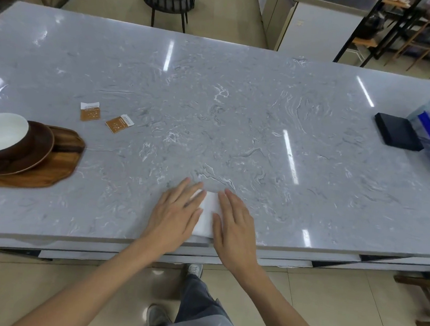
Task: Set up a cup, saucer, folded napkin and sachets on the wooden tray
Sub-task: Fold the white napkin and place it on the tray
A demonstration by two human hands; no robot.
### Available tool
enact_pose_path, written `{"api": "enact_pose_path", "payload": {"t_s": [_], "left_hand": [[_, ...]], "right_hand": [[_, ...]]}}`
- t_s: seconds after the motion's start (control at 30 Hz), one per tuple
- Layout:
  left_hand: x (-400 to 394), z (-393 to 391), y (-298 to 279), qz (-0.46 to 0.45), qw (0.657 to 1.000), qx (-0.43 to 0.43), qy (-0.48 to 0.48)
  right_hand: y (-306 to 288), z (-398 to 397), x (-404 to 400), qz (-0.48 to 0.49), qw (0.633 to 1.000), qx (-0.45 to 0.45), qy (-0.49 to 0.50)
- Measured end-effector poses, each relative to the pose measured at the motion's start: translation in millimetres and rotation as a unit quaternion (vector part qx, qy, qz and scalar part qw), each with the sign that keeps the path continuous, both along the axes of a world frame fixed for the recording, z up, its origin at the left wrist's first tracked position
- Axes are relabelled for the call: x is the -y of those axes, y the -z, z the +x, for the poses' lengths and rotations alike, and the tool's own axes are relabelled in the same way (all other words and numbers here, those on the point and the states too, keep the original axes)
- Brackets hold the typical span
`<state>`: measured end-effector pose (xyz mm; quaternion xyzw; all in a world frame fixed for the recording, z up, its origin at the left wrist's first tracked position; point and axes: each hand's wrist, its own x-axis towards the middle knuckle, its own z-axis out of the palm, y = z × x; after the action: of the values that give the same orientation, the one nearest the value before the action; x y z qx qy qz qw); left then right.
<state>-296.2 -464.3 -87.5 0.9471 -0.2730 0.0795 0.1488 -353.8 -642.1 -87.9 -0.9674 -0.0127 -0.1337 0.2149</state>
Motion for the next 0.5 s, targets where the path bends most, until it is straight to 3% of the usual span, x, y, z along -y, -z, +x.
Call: {"api": "enact_pose_path", "payload": {"t_s": [0.13,0.5], "left_hand": [[0.6,13.1,8.9,0.108,0.988,-0.107,0.024],[-2.6,14.0,11.0,0.134,0.983,-0.128,0.011]], "right_hand": [[11.8,10.2,3.4,-0.048,0.994,-0.098,-0.019],[21.8,13.0,5.7,-0.086,0.989,-0.116,-0.015]]}}
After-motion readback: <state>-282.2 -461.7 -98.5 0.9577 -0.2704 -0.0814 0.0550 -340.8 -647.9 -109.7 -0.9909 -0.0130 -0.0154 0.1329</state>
